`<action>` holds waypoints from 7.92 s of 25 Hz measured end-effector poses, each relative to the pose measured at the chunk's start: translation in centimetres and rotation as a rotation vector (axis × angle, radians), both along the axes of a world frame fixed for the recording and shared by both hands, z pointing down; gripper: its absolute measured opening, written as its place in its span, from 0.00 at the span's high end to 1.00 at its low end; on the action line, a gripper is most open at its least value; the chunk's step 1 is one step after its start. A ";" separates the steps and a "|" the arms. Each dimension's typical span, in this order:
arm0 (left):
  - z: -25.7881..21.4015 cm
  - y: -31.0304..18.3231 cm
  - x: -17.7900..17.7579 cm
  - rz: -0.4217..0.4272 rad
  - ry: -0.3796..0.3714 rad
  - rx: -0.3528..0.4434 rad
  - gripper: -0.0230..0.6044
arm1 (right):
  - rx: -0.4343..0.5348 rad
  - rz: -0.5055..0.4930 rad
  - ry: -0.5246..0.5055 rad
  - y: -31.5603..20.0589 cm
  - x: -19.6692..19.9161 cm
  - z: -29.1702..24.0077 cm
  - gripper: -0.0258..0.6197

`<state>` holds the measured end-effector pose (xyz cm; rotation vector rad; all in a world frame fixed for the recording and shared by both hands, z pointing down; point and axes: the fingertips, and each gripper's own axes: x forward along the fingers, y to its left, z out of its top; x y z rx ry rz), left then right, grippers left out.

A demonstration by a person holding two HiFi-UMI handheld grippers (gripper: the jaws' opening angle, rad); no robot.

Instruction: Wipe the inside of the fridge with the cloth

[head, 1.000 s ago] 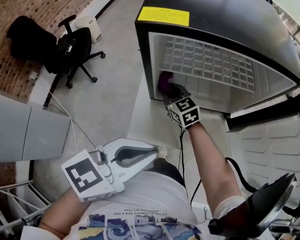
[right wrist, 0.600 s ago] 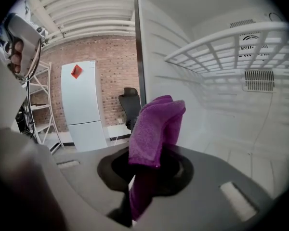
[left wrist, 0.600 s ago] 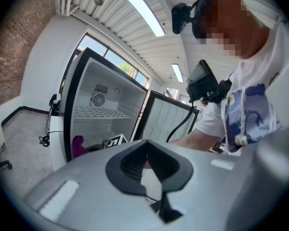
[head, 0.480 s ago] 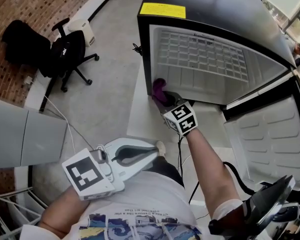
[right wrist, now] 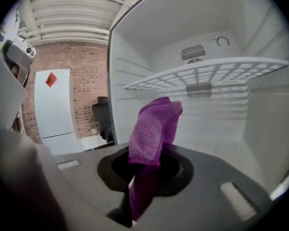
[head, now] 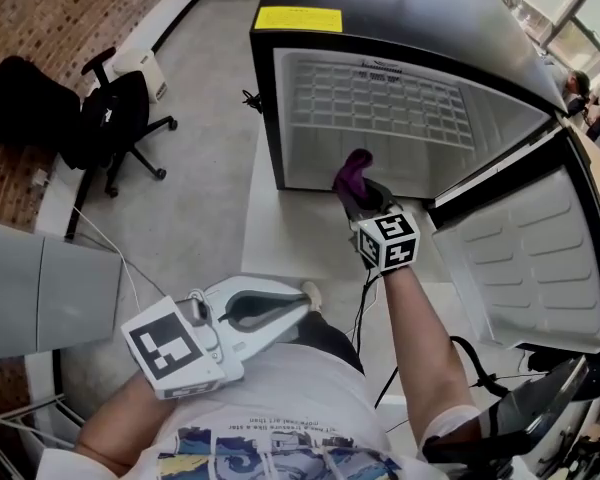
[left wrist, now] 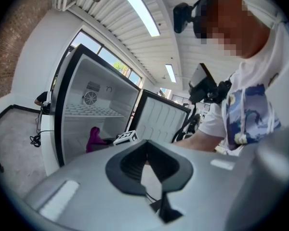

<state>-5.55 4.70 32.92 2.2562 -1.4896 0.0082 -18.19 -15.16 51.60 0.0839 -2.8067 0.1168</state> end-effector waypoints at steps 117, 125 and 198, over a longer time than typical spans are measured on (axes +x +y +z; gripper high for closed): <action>-0.2 -5.8 -2.1 0.033 -0.016 0.003 0.95 | 0.193 0.601 0.234 -19.3 3.8 0.8 0.88; 0.2 -7.1 -3.5 -0.014 -0.016 -0.026 0.95 | 0.157 0.502 0.309 -18.4 1.8 4.5 0.88; 1.2 -6.3 0.7 0.122 -0.028 0.001 0.95 | 0.111 0.653 0.187 -16.3 8.7 1.0 0.88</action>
